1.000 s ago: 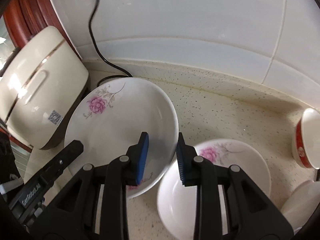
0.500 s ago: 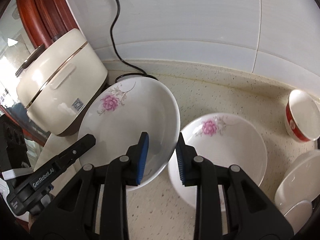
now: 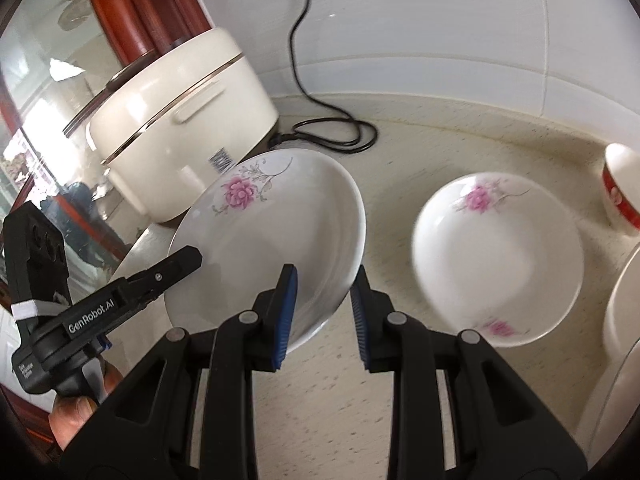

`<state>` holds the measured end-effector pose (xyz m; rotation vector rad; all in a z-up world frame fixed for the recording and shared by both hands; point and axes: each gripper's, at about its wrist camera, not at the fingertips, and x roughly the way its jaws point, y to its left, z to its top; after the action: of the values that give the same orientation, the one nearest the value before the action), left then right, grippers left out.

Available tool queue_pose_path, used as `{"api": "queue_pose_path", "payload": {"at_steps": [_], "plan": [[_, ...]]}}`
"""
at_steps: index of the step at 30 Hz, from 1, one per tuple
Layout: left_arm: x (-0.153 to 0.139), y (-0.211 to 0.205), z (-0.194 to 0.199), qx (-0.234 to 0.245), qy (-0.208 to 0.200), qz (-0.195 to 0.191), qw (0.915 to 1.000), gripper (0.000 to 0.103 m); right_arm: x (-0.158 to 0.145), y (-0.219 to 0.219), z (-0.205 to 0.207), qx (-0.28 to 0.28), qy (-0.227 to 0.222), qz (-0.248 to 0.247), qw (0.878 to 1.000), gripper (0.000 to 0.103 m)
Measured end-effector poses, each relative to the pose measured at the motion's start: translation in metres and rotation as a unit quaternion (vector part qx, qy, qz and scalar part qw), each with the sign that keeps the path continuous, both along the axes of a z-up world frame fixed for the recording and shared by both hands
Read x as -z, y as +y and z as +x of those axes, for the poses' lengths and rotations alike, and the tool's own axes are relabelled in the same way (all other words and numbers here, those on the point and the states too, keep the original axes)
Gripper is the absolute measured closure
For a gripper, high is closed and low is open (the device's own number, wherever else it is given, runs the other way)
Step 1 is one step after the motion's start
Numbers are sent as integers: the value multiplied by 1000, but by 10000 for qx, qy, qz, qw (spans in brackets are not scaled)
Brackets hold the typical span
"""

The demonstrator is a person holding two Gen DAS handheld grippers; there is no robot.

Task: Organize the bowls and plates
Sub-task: 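Carry the second plate with both grippers over the first plate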

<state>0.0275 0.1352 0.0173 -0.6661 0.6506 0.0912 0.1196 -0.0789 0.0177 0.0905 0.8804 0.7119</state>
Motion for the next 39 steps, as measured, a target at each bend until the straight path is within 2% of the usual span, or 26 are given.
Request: {"api": "queue_pose_path", "payload": {"at_steps": [10,19,39], "plan": [[3,15,-41,-348,36,162,9993,90,9,25,-33,-507,-80,4,9987,72],[8,33,-70,-706,124,296,9970,90,22,63,-57,-1002,-118,-189,9947,72],[23,58,-112,-1106,251,497,9923,90,38,109,-83,-1537,-252,-452,9868,72]]}}
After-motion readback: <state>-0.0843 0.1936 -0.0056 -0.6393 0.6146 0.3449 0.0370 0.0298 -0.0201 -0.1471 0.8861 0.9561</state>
